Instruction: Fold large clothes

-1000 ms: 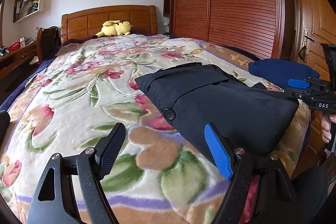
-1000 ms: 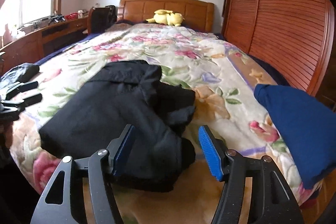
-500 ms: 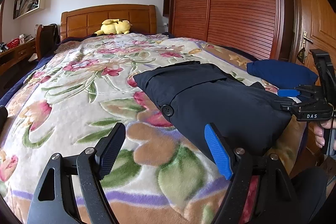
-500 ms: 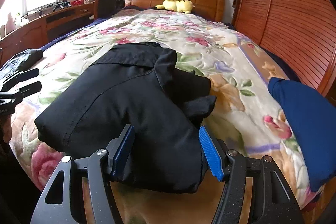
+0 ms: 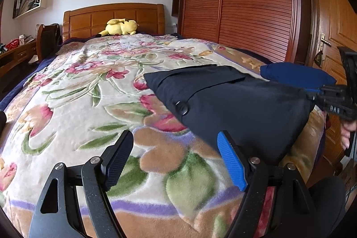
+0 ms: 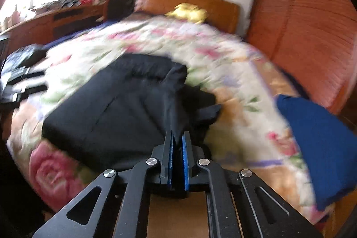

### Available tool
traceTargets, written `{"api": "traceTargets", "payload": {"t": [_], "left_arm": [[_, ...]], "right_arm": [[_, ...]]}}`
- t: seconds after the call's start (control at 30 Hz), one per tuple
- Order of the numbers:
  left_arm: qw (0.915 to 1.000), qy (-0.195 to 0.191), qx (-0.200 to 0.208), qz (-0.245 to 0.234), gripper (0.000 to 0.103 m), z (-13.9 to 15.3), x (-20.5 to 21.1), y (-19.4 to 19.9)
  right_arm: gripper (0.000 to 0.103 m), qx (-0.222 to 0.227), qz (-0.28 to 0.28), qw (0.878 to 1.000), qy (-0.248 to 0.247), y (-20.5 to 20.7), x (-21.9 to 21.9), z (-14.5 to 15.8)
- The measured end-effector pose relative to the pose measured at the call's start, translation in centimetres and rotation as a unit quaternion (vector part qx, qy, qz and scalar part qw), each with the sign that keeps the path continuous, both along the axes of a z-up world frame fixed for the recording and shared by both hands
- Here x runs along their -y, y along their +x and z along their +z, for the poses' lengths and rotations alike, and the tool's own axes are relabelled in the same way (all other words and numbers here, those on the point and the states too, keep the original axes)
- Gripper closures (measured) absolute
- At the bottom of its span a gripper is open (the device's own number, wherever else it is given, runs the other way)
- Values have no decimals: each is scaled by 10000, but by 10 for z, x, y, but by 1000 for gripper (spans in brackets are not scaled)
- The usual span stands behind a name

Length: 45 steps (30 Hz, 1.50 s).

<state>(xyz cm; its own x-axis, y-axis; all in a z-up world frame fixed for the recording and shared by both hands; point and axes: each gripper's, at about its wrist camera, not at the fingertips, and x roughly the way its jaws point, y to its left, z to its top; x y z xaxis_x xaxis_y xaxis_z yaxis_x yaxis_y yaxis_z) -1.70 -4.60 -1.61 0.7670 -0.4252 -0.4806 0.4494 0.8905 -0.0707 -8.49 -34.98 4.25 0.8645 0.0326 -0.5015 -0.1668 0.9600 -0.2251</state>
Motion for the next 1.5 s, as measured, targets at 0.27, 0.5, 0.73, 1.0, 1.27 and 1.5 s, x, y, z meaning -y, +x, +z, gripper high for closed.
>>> {"api": "traceTargets", "payload": {"t": [0.27, 0.5, 0.73, 1.0, 1.27, 1.5], "left_arm": [[9999, 96, 28, -112, 25, 9, 8, 12], [9992, 170, -185, -299, 25, 20, 29, 56], [9976, 544, -70, -423, 25, 21, 56, 89], [9980, 413, -337, -330, 24, 9, 52, 126], [9966, 327, -726, -204, 25, -1, 53, 178], [9946, 411, -942, -129, 25, -8, 63, 222]], "right_arm": [[95, -447, -154, 9976, 498, 15, 21, -20], [20, -407, -460, 9927, 1037, 17, 41, -22], [17, -990, -379, 9859, 1293, 36, 27, -58], [24, -1135, -150, 9832, 1423, 48, 29, -67], [42, -1160, 119, 9846, 1302, 55, 24, -72], [45, -1038, 189, 9866, 1247, 55, 23, -77]]}}
